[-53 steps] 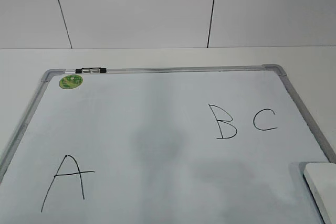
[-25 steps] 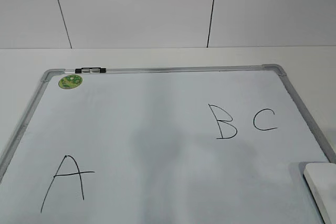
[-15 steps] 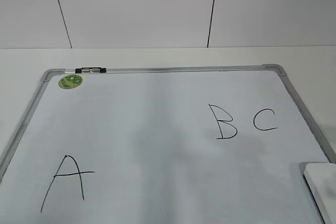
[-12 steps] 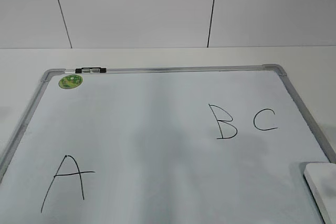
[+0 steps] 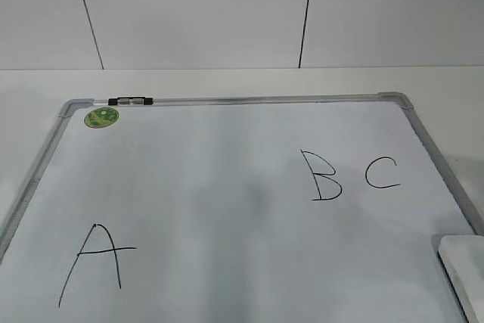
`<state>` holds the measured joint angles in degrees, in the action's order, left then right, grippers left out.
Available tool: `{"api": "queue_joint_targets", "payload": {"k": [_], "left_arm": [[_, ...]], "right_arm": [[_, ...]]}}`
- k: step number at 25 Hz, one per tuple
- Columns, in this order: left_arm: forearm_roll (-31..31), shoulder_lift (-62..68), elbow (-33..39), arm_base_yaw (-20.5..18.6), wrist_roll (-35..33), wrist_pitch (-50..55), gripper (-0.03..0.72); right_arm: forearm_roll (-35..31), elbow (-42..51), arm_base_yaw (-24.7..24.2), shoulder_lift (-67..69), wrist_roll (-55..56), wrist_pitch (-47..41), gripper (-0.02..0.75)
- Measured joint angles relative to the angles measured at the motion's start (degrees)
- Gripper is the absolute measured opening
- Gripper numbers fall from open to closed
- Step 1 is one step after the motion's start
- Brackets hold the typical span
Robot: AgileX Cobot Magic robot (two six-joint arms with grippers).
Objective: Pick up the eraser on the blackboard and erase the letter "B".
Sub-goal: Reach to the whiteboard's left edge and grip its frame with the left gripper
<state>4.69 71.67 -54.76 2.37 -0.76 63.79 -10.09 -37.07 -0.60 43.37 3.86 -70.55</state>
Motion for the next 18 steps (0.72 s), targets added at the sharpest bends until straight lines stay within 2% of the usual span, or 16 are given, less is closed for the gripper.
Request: {"api": "queue_joint_targets", "payload": {"k": [9, 18], "left_arm": [[0.1, 25.1, -13.5, 0.0, -0.4, -2.5, 0.241], [0.1, 36.3, -20.1, 0.0, -1.1, -5.5, 0.241]], "right_arm": [[-0.1, -3.3, 0.0, 6.0, 0.0, 0.1, 0.582], [-0.1, -3.7, 0.0, 8.7, 0.0, 0.2, 0.582]]}}
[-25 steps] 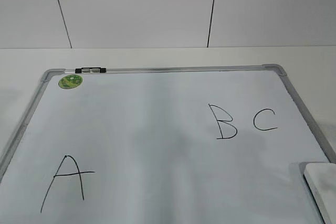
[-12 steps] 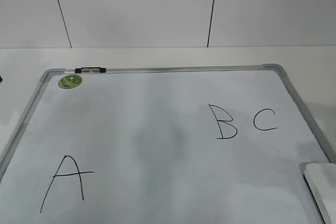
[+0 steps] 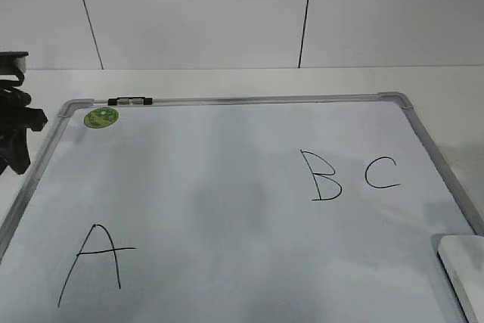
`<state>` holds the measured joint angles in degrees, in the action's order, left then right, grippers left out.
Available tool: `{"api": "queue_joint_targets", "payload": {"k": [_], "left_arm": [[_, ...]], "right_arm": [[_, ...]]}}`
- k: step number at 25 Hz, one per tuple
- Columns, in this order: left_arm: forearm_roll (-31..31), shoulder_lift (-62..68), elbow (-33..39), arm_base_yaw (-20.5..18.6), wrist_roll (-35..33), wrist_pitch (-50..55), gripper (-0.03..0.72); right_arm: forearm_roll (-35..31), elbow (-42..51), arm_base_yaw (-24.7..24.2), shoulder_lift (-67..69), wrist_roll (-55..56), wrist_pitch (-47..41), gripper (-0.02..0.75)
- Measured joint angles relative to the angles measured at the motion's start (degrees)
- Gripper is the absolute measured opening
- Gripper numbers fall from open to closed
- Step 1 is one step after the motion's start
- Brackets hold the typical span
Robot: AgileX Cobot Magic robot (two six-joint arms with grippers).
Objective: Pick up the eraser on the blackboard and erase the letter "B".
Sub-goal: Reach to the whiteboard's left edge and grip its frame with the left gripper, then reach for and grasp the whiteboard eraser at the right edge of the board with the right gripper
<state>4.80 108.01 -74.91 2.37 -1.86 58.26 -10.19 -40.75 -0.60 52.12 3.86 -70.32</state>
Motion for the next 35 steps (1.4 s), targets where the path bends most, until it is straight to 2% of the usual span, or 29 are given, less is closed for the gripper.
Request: {"api": "queue_joint_targets", "payload": {"k": [19, 26, 35], "left_arm": [[0.6, 6.1, -0.6, 0.0, -1.4, -1.2, 0.153], [1.5, 6.3, -0.9, 0.0, -1.2, -0.7, 0.025], [1.7, 6.3, -0.9, -0.1, -1.0, -0.7, 0.019]], "right_arm": [[0.0, 0.0, 0.0, 0.5, 0.0, 0.1, 0.582], [0.0, 0.0, 0.0, 0.5, 0.0, 0.1, 0.582], [-2.3, 0.0, 0.0, 6.8, 0.2, 2.2, 0.593]]}}
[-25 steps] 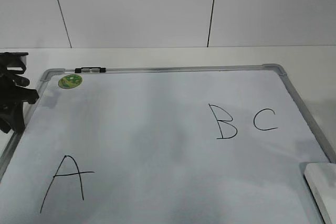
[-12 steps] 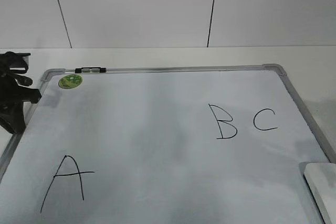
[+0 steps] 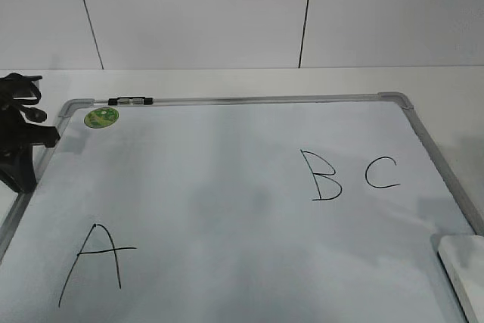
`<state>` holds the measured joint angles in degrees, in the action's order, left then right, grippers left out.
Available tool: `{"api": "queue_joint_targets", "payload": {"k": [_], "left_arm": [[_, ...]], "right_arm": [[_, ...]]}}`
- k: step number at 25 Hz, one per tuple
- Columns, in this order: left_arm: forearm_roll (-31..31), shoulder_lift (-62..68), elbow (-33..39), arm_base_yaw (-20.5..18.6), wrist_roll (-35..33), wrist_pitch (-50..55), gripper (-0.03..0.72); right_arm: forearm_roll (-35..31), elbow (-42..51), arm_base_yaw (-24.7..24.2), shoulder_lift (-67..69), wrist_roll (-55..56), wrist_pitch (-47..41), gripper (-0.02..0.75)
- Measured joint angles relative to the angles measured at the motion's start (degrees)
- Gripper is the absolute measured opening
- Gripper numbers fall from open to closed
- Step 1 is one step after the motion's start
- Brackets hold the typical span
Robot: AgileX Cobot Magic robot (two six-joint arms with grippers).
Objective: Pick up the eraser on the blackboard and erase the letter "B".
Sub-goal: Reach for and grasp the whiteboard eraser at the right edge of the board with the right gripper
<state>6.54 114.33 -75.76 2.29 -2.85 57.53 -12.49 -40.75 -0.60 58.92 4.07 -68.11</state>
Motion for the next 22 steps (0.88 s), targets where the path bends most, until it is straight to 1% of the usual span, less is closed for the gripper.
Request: {"api": "queue_joint_targets", "payload": {"k": [5, 10, 12, 17, 22], "left_arm": [[0.0, 0.0, 0.0, 0.0, 0.0, 0.0, 0.019], [0.0, 0.0, 0.0, 0.0, 0.0, 0.0, 0.019], [0.0, 0.0, 0.0, 0.0, 0.0, 0.0, 0.019], [0.0, 0.0, 0.0, 0.0, 0.0, 0.0, 0.019], [0.1, 0.0, 0.0, 0.0, 0.0, 0.0, 0.019]], "right_arm": [[-1.4, -0.1, 0.0, 6.1, -1.8, 3.4, 0.645], [0.4, -0.3, 0.0, 9.9, -2.2, 7.2, 0.646], [0.4, -0.3, 0.0, 10.4, -2.3, 9.8, 0.637], [0.4, 3.2, 0.0, 10.3, -3.4, 15.3, 0.566], [-0.2, 9.7, 0.0, 6.2, -5.5, 20.8, 0.55]]}}
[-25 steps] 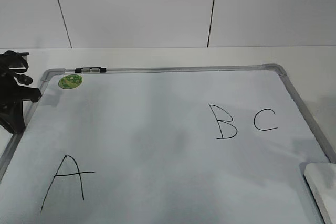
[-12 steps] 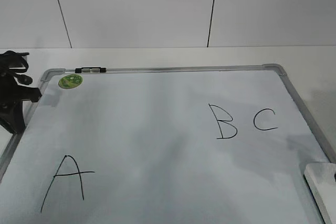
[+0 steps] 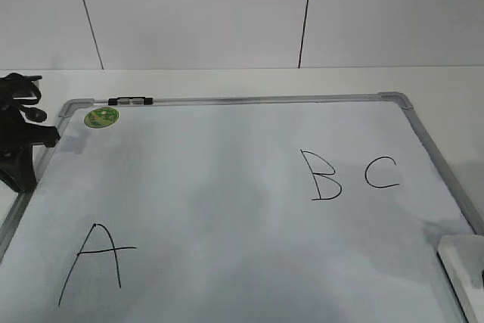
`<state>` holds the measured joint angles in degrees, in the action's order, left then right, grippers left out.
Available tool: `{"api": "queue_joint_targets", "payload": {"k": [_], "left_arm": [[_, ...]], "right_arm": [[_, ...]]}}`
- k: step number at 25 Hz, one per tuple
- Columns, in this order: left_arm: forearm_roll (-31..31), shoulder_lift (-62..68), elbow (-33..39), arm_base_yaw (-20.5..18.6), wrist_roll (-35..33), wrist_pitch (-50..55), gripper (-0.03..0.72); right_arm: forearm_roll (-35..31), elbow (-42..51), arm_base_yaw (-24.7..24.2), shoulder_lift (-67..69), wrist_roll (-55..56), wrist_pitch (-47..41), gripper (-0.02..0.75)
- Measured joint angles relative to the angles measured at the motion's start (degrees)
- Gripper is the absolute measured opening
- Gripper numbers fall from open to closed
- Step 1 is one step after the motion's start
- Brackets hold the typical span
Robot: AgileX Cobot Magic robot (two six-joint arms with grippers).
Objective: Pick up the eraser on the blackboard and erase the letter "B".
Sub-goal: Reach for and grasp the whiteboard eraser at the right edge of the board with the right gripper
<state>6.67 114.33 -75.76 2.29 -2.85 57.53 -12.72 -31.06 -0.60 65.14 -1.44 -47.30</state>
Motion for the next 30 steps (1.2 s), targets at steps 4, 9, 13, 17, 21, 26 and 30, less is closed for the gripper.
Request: {"api": "queue_joint_targets", "payload": {"k": [4, 9, 13, 17, 21, 26, 30], "left_arm": [[0.0, 0.0, 0.0, 0.0, 0.0, 0.0, 0.019], [0.1, 0.0, 0.0, 0.0, 0.0, 0.0, 0.019], [0.1, 0.0, 0.0, 0.0, 0.0, 0.0, 0.019], [0.3, 0.0, 0.0, 0.0, -0.1, 0.0, 0.019], [0.3, 0.0, 0.0, 0.0, -0.2, 0.0, 0.019], [0.4, 0.0, 0.0, 0.0, -0.2, 0.0, 0.019], [0.4, 0.0, 0.0, 0.0, -0.2, 0.0, 0.019]], "right_arm": [[-0.6, 2.3, 0.0, -2.6, -2.5, 2.6, 0.549], [-0.9, 2.5, 0.0, -2.8, -4.4, 2.7, 0.549], [-0.9, 2.5, 0.0, -2.8, -5.2, 1.9, 0.549], [-0.9, 2.5, 0.0, -2.8, -6.0, 1.8, 0.587], [-0.9, 2.5, 0.0, -2.8, -7.4, 1.8, 0.658], [-4.5, 2.5, 0.0, -2.2, -9.3, 2.0, 0.671], [-5.2, 2.5, 0.0, 2.3, -9.7, 2.1, 0.671]]}}
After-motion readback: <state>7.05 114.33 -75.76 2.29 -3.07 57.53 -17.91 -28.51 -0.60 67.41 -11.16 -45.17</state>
